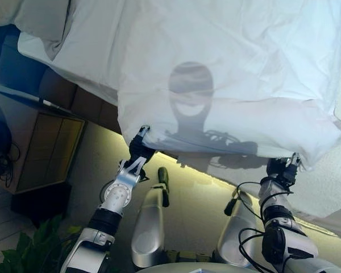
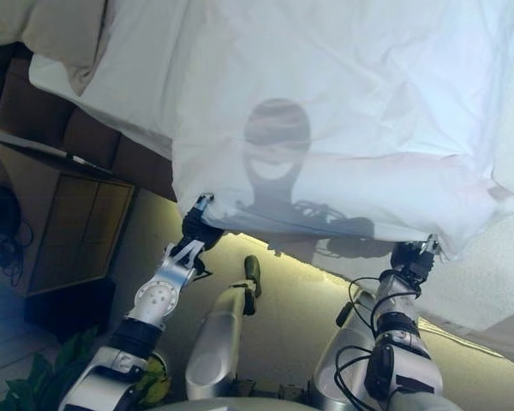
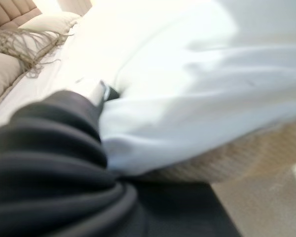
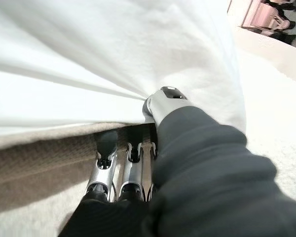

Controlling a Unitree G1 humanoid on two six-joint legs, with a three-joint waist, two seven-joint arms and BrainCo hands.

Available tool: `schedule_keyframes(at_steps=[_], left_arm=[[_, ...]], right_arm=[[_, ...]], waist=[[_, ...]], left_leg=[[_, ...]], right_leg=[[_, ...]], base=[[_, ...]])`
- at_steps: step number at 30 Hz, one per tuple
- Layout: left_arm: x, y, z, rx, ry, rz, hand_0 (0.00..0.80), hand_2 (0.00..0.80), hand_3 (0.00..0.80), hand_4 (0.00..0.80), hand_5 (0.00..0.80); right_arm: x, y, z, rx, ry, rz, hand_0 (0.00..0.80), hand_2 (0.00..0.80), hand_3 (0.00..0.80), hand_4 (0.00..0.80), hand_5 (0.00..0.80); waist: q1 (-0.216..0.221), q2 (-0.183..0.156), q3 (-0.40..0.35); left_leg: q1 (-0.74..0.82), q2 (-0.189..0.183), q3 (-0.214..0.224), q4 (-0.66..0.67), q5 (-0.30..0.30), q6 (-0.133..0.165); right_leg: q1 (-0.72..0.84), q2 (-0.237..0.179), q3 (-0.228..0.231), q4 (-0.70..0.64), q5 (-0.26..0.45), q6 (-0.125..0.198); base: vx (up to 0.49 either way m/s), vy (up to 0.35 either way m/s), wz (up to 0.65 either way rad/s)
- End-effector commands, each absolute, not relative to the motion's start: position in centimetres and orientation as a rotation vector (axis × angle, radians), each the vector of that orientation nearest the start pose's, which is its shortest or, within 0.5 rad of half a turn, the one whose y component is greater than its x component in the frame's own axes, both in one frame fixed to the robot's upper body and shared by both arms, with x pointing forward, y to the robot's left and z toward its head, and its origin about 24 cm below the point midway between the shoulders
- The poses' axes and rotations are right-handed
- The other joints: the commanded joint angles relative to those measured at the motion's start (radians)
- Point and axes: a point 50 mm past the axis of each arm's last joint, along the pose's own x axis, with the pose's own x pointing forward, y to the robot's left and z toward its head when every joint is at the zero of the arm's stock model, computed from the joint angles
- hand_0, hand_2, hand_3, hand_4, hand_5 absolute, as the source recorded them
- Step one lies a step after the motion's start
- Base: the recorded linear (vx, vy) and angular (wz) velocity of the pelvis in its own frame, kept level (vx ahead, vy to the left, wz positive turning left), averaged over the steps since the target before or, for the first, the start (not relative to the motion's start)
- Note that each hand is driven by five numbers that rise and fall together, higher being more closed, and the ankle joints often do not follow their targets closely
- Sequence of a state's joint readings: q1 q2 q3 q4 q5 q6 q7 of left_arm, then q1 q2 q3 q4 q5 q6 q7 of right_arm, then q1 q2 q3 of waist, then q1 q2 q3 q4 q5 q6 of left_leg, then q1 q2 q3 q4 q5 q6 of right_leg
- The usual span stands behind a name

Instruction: Make the bed neatly

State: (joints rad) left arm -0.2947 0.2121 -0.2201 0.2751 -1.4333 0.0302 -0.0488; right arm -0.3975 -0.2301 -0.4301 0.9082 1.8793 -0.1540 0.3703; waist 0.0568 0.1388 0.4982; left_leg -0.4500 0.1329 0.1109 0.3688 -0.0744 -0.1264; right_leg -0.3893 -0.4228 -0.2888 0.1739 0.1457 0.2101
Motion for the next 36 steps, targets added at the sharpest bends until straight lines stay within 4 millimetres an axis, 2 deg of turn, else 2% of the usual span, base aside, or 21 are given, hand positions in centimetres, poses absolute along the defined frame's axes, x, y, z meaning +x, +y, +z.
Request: schedule_keyframes(at_steps=[1, 9, 13, 15, 16, 22, 27, 32, 36], left_arm=[[31.2, 20.0, 8.8, -1.188, -0.193, -0.034, 0.800, 0.800, 0.800, 0.800, 0.800], [31.6, 19.8, 8.0, -1.133, -0.165, 0.004, 0.800, 0.800, 0.800, 0.800, 0.800], [31.8, 20.1, 7.3, -1.135, -0.149, 0.038, 0.800, 0.800, 0.800, 0.800, 0.800], [31.8, 20.3, 7.1, -1.125, -0.151, 0.049, 0.800, 0.800, 0.800, 0.800, 0.800], [31.9, 20.4, 7.1, -1.119, -0.154, 0.052, 0.800, 0.800, 0.800, 0.800, 0.800], [31.9, 21.5, 7.3, -1.096, -0.175, 0.057, 0.800, 0.800, 0.800, 0.800, 0.800], [31.9, 21.5, 7.0, -1.088, -0.153, 0.042, 0.800, 0.800, 0.800, 0.800, 0.800], [32.2, 21.5, 6.9, -1.071, -0.131, 0.025, 0.800, 0.800, 0.800, 0.800, 0.800], [32.6, 21.2, 7.6, -1.058, -0.136, 0.006, 0.800, 0.800, 0.800, 0.800, 0.800]], right_arm=[[23.2, -33.1, -2.6, 1.609, -0.611, -0.716, 0.800, 0.800, 0.800, 0.800, 0.800], [22.4, -30.9, -4.3, 1.562, -0.483, -0.668, 0.800, 0.800, 0.800, 0.800, 0.800], [21.2, -29.9, -5.5, 1.553, -0.472, -0.627, 0.800, 0.800, 0.800, 0.800, 0.800], [21.0, -29.1, -5.6, 1.535, -0.488, -0.559, 0.467, 0.467, 0.467, 0.467, 0.467], [21.1, -28.7, -5.5, 1.533, -0.497, -0.528, 0.000, 0.000, 0.000, 0.000, 0.000], [21.8, -27.9, -4.3, 1.562, -0.587, -0.380, 0.000, 0.000, 0.000, 0.000, 0.000], [22.7, -27.6, -3.1, 1.532, -0.636, -0.314, 0.000, 0.000, 0.000, 0.000, 0.000], [23.2, -28.1, -3.1, 1.602, -0.583, -0.353, 0.000, 0.000, 0.000, 0.000, 0.000], [23.7, -27.8, -3.5, 1.626, -0.499, -0.347, 0.000, 0.000, 0.000, 0.000, 0.000]], waist=[[-0.014, -0.035, -0.056], [-0.016, -0.081, -0.077], [-0.024, -0.100, -0.094], [-0.026, -0.110, -0.099], [-0.027, -0.114, -0.100], [-0.016, -0.128, -0.104], [-0.004, -0.138, -0.110], [0.007, -0.150, -0.123], [0.014, -0.153, -0.122]], left_leg=[[-0.033, 0.048, -0.011, -0.078, 0.174, -0.043], [-0.006, 0.055, -0.019, -0.084, 0.171, -0.039], [0.010, 0.054, -0.015, -0.069, 0.154, -0.032], [0.019, 0.052, -0.008, -0.070, 0.149, -0.029], [0.020, 0.051, -0.007, -0.070, 0.148, -0.027], [0.018, 0.053, -0.003, -0.090, 0.151, -0.026], [0.015, 0.059, -0.009, -0.104, 0.159, -0.030], [0.019, 0.066, -0.019, -0.100, 0.155, -0.034], [0.013, 0.070, -0.024, -0.094, 0.153, -0.036]], right_leg=[[0.064, -0.047, 0.063, 0.018, 0.028, 0.039], [0.101, -0.032, 0.064, 0.003, 0.031, 0.038], [0.117, -0.035, 0.075, 0.001, 0.035, 0.036], [0.128, -0.037, 0.077, -0.009, 0.041, 0.036], [0.129, -0.039, 0.078, -0.011, 0.045, 0.037], [0.136, -0.033, 0.063, -0.031, 0.052, 0.042], [0.141, -0.026, 0.047, -0.043, 0.058, 0.042], [0.153, -0.027, 0.036, -0.047, 0.060, 0.043], [0.153, -0.027, 0.031, -0.048, 0.063, 0.044]], base=[[0.012, 0.038, 0.01], [0.013, 0.029, -0.02], [0.047, 0.070, 0.02], [0.013, 0.018, 0.00], [-0.012, 0.002, -0.05], [-0.035, -0.044, -0.03], [-0.037, -0.073, -0.01], [0.016, -0.058, 0.01], [0.007, -0.059, 0.02]])
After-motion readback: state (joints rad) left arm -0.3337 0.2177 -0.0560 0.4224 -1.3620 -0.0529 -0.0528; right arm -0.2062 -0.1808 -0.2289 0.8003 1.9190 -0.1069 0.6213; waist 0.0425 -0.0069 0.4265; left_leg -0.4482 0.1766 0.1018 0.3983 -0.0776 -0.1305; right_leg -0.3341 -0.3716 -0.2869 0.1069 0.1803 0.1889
